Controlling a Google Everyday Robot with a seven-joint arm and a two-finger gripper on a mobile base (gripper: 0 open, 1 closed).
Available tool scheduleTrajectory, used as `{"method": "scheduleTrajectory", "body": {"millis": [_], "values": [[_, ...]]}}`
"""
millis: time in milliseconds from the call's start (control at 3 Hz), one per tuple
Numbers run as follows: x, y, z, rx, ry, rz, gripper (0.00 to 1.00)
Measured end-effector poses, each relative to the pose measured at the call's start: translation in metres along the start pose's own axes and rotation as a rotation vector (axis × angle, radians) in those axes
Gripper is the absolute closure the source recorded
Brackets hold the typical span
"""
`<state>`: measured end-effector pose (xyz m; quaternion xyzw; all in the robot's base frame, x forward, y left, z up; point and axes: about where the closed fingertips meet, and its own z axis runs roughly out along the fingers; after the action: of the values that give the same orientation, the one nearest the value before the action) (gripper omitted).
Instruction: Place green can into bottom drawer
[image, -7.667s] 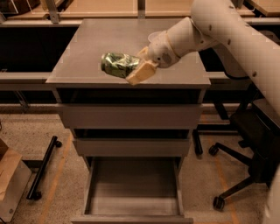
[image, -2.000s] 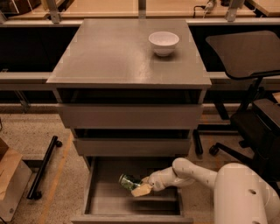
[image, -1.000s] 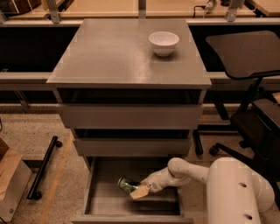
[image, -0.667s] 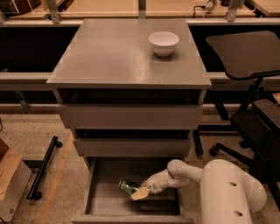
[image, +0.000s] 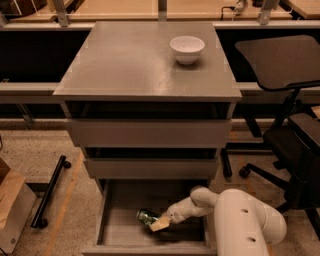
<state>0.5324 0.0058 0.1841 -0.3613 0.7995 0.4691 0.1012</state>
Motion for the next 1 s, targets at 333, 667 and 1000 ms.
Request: {"method": "scheduleTrajectory", "body": {"millis": [333, 667, 1000], "values": [[0.0096, -0.0100, 0.0133, -0.030, 0.015, 0.031, 0.36], [0.0178, -0.0145, 0.0205, -0.046, 0.029, 0.053, 0.12], [0.0165, -0.0102, 0.0201, -0.045, 0.032, 0.043, 0.00]]}}
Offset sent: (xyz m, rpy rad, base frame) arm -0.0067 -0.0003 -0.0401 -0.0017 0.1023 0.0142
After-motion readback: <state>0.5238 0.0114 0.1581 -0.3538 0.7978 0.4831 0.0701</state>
